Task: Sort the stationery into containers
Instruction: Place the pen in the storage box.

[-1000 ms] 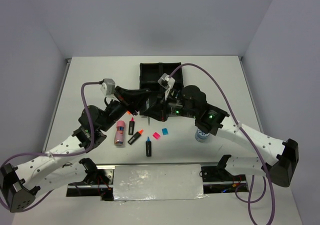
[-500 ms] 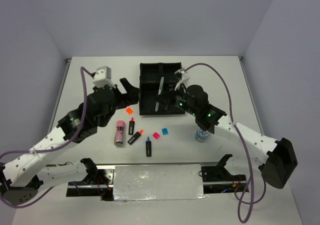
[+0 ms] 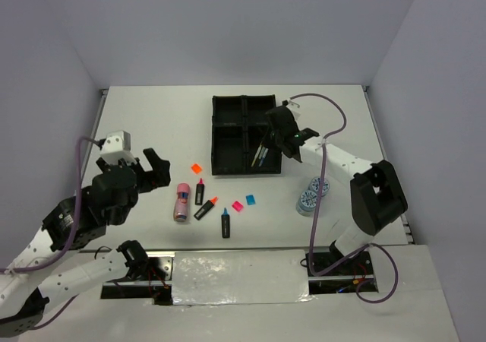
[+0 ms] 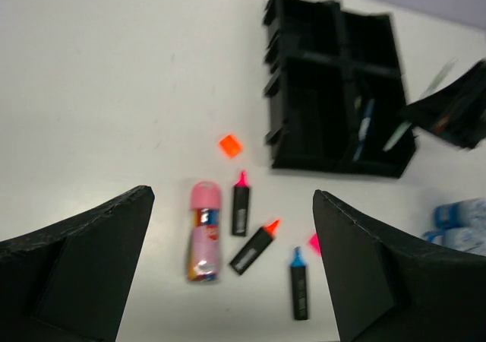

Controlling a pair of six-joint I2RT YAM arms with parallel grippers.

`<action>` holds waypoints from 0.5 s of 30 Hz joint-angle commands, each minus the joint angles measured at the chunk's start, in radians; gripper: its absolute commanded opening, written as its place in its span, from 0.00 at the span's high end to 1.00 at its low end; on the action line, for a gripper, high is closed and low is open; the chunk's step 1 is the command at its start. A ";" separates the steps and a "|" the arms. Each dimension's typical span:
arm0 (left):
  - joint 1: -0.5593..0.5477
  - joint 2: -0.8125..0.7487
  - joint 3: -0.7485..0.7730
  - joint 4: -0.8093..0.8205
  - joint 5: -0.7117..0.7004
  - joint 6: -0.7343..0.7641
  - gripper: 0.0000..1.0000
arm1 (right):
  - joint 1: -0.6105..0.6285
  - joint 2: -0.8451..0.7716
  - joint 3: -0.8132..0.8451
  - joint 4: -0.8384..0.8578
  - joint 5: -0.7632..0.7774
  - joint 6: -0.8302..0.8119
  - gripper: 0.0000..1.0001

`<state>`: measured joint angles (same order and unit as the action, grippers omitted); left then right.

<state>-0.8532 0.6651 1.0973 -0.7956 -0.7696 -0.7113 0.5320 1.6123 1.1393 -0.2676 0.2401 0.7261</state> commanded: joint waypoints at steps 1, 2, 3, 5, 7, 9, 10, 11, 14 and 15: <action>0.002 -0.061 -0.111 -0.065 -0.031 0.024 0.01 | -0.004 0.014 0.071 -0.022 0.067 0.064 0.95; 0.003 -0.070 -0.112 -0.073 -0.039 0.007 0.01 | -0.003 0.021 0.074 -0.030 0.091 0.097 0.94; 0.003 -0.076 -0.102 -0.080 -0.024 0.001 0.01 | -0.006 0.030 0.073 -0.013 0.088 0.105 0.93; 0.006 -0.088 -0.114 -0.024 -0.010 0.041 0.01 | -0.007 0.057 0.074 0.004 0.061 0.125 0.91; 0.023 -0.084 -0.119 -0.016 0.016 0.050 0.01 | -0.006 0.090 0.094 0.004 0.047 0.137 0.88; 0.025 -0.058 -0.117 -0.022 0.033 0.059 0.01 | -0.006 0.118 0.115 -0.005 0.034 0.145 0.86; 0.025 -0.041 -0.117 -0.022 0.039 0.065 0.01 | -0.006 0.123 0.119 -0.001 0.030 0.142 0.85; 0.025 -0.033 -0.114 -0.024 0.047 0.067 0.01 | -0.007 0.130 0.129 -0.001 0.022 0.139 0.82; 0.026 -0.013 -0.116 -0.013 0.067 0.084 0.01 | -0.006 0.129 0.143 -0.010 0.015 0.134 0.75; 0.026 -0.013 -0.119 -0.008 0.073 0.088 0.01 | -0.006 0.121 0.143 -0.009 0.001 0.131 0.69</action>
<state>-0.8318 0.6415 0.9703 -0.8471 -0.7258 -0.6628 0.5293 1.7500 1.2232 -0.2813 0.2512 0.8497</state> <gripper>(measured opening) 0.993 0.276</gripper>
